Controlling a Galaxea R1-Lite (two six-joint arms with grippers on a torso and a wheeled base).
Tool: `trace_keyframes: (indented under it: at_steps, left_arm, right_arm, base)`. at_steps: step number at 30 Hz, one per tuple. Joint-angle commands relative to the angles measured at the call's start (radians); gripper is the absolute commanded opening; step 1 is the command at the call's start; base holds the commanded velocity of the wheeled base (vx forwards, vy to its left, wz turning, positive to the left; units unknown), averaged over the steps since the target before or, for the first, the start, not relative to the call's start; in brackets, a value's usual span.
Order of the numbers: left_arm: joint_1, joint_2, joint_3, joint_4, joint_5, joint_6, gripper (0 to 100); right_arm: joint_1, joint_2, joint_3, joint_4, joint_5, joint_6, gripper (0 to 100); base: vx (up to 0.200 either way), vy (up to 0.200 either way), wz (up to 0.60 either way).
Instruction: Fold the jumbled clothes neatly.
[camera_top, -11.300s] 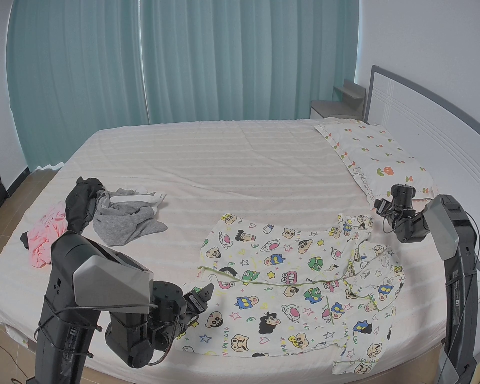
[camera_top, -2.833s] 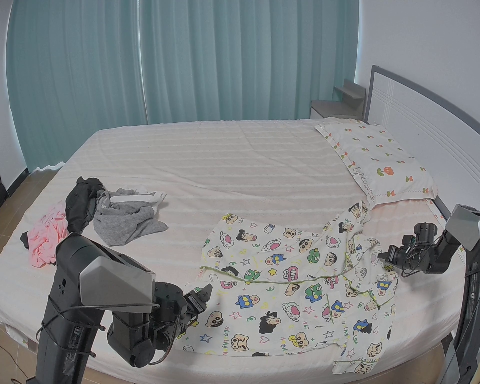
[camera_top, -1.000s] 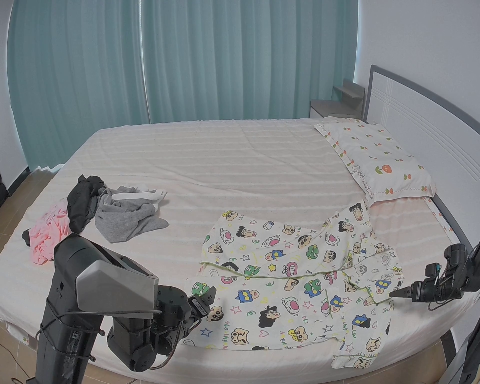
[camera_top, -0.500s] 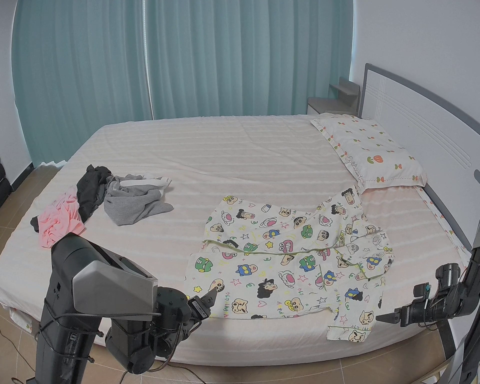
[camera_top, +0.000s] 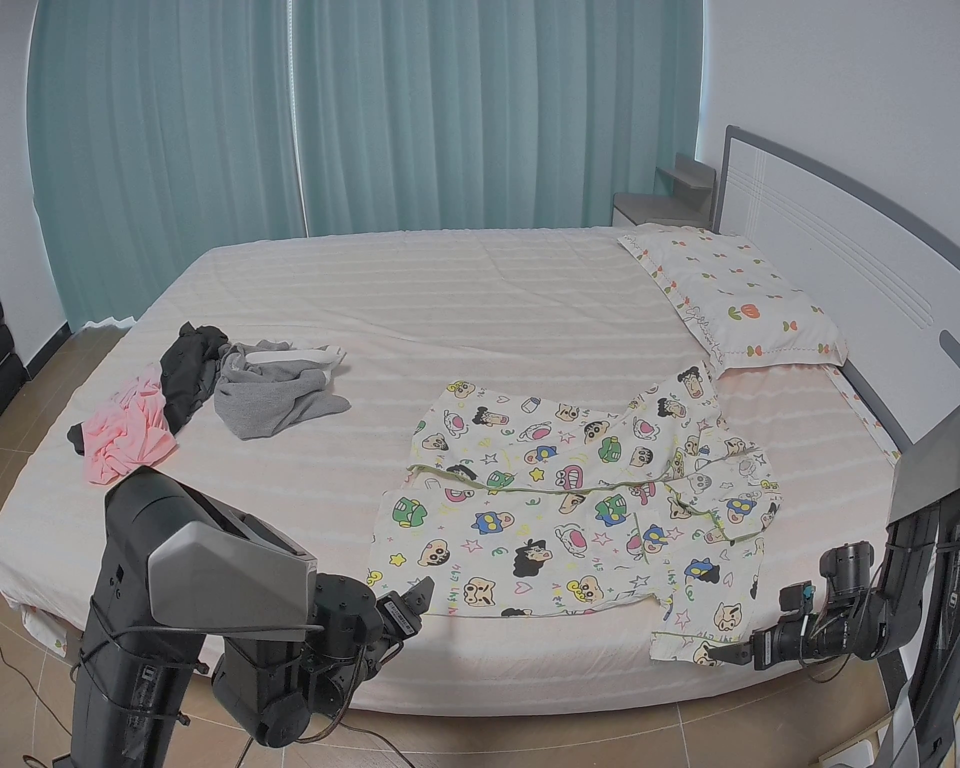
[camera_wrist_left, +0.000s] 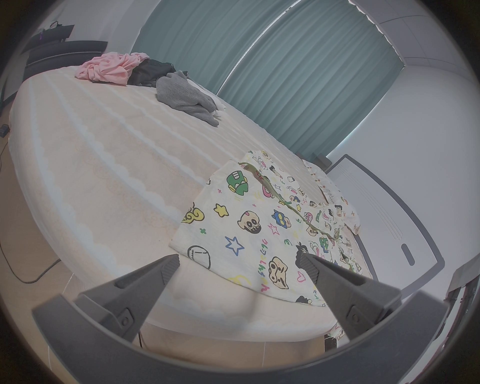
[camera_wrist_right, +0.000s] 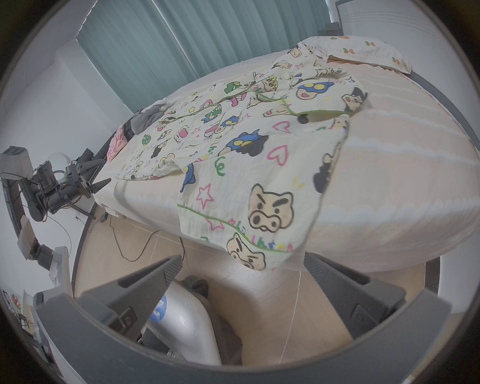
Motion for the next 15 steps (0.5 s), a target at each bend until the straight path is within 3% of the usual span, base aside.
trace_keyframes:
  at_steps: [1, 4, 8, 15]
  left_arm:
    - [0.001, 0.004, -0.003, -0.018, 0.001, 0.001, 100]
    - [0.003, 0.006, -0.004, -0.018, 0.001, 0.001, 100]
    - [0.001, 0.009, -0.004, -0.018, 0.002, 0.001, 100]
    - [0.003, 0.009, -0.006, -0.018, 0.005, 0.003, 100]
  right_arm:
    - [0.073, 0.061, -0.003, -0.078, -0.069, 0.076, 100]
    - [0.091, 0.067, 0.008, -0.09, -0.089, 0.093, 100]
    - [0.12, 0.073, 0.014, -0.09, -0.164, 0.096, 100]
    - [0.143, 0.073, 0.002, -0.07, -0.212, 0.096, 100]
  base:
    - [0.0, 0.0, 0.0]
    - [0.0, 0.0, 0.0]
    - [0.0, 0.0, 0.0]
    - [0.0, 0.0, 0.0]
